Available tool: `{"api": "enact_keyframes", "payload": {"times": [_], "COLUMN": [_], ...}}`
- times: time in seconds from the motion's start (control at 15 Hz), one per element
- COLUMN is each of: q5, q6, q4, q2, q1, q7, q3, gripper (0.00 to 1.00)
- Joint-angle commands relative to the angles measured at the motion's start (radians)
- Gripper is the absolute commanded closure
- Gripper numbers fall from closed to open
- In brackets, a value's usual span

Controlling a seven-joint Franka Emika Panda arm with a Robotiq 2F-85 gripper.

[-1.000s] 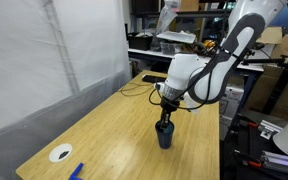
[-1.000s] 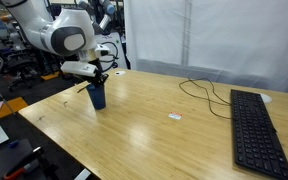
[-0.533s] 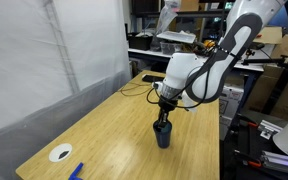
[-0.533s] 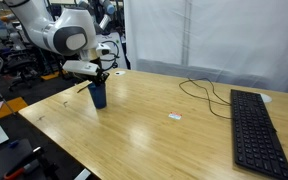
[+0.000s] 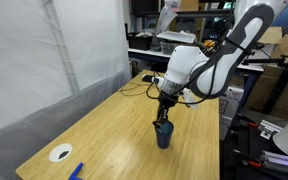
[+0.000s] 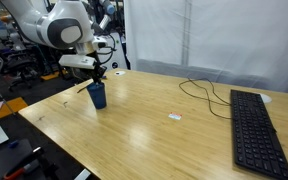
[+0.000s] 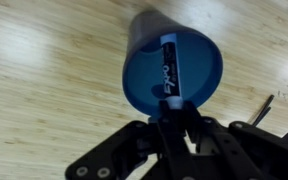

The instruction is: Remove the marker from the blue cup

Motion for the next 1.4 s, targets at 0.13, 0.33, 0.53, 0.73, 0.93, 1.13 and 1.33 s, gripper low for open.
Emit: {"api": "enact_keyframes", "payload": {"times": [0.13, 0.33, 0.53, 0.73, 0.93, 1.13, 1.33], "q5": [-0.02, -0.029, -0.085, -0.167, -0.186, -0.151, -0.157], "q6": [0.03, 0.022, 0.011, -0.082, -0.274, -0.363, -0.386], "q4": [-0.072, -0.098, -0.124, -0.129, -0.097, -0.081, -0.057], "q2": [-0.118, -0.204, -0.303, -0.395, -0.396, -0.334, -0.244], "q1": [0.004, 0.015, 0.035, 0.027, 0.02, 0.022, 0.016], "q7": [0.021, 0.027, 0.069, 0.14, 0.186, 0.173, 0.212], "q3": [-0.014, -0.037, -0.083, -0.131, -0.17, -0.2, -0.216], "gripper": [0.95, 0.95, 0.95, 0.95, 0.95, 0.95, 0.95]}}
